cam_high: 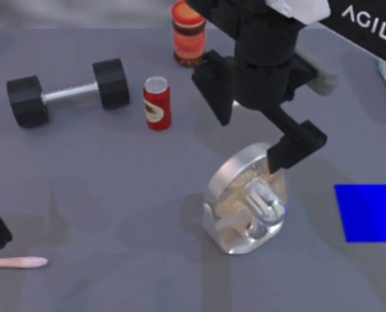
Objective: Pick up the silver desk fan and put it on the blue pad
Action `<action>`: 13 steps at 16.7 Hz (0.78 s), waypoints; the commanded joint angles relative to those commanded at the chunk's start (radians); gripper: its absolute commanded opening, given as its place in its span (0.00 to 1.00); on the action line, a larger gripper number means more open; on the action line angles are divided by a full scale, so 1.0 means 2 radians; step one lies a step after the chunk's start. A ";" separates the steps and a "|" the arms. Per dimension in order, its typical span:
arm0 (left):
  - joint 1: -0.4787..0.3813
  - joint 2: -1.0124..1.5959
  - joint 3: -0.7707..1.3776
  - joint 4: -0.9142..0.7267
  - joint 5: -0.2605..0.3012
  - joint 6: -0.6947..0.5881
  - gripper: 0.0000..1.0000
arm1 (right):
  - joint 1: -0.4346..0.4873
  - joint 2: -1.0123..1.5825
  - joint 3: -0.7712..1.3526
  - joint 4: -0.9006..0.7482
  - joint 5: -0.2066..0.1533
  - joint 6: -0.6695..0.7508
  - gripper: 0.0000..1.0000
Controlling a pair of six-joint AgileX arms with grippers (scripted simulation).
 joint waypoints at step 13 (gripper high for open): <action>0.000 0.000 0.000 0.000 0.000 0.000 1.00 | 0.001 -0.012 -0.117 0.106 0.000 0.001 1.00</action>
